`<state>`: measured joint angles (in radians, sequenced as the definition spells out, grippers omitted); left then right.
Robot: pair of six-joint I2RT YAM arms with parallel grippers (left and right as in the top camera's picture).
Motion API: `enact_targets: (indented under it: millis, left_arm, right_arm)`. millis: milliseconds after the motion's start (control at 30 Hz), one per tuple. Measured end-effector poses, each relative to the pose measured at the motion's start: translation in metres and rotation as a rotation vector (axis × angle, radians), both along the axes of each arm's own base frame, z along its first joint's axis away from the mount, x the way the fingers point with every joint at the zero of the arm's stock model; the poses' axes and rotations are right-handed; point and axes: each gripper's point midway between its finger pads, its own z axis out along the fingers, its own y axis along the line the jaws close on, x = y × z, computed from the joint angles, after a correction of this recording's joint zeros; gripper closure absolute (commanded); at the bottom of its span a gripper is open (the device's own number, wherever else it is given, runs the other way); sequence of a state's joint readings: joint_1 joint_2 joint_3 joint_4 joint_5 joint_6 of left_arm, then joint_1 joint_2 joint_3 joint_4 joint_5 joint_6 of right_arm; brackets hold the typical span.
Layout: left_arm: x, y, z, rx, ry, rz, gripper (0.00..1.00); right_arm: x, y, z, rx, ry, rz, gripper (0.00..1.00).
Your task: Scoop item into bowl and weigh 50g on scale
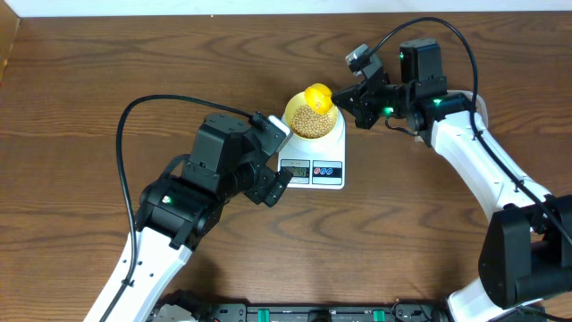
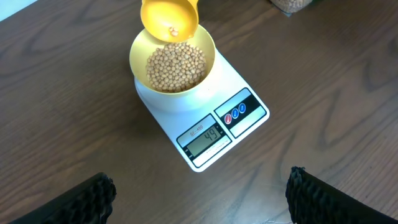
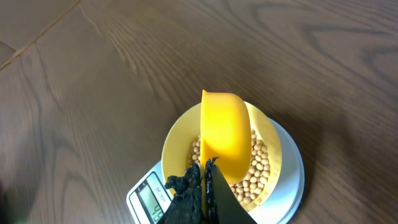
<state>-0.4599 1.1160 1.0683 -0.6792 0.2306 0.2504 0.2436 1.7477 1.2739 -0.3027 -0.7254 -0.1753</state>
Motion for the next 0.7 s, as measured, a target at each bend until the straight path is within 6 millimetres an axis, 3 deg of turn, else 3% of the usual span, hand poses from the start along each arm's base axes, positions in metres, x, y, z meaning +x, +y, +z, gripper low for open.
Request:
enact_targets:
  millis: [700]
  left_arm:
    - [0.0000, 0.0000, 0.0000, 0.000, 0.000, 0.000, 0.10]
  right_arm:
    - [0.0005, 0.0001, 0.0004, -0.004, -0.013, 0.007, 0.99]
